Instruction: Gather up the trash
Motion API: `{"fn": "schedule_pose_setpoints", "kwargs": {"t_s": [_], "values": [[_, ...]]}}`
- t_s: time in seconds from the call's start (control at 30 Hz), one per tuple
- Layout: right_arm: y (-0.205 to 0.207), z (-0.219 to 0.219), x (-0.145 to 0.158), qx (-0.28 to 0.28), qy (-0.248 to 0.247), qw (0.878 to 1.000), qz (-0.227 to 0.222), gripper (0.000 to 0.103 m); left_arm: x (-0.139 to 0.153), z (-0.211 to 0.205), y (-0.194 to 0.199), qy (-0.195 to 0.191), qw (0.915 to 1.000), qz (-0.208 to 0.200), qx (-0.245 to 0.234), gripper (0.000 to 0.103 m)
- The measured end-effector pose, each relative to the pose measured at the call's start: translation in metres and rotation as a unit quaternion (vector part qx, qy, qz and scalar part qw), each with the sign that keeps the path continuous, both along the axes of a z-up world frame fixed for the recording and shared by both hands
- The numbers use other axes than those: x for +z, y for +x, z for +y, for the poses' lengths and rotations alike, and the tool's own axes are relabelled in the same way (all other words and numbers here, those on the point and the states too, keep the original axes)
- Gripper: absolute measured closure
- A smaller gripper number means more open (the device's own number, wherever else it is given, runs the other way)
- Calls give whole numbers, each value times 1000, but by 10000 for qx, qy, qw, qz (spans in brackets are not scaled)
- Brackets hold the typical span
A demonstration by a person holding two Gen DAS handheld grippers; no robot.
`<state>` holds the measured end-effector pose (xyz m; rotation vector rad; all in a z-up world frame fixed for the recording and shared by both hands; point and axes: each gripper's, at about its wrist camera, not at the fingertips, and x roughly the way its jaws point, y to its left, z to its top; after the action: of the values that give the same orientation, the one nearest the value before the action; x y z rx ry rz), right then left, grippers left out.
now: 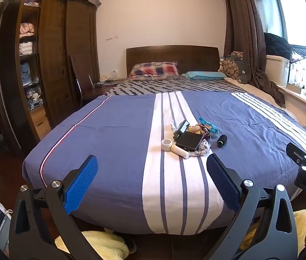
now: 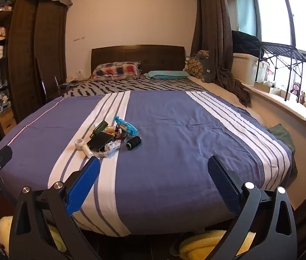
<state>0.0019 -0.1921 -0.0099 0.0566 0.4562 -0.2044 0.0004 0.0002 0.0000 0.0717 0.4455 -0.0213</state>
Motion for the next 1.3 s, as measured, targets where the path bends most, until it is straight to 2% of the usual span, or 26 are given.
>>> {"fn": "schedule_pose_setpoints", "kwargs": {"t_s": [1.3], "values": [[-2, 0, 3, 20, 47, 10000, -34, 3, 10, 0, -5, 50, 9998, -187, 110, 8]]}}
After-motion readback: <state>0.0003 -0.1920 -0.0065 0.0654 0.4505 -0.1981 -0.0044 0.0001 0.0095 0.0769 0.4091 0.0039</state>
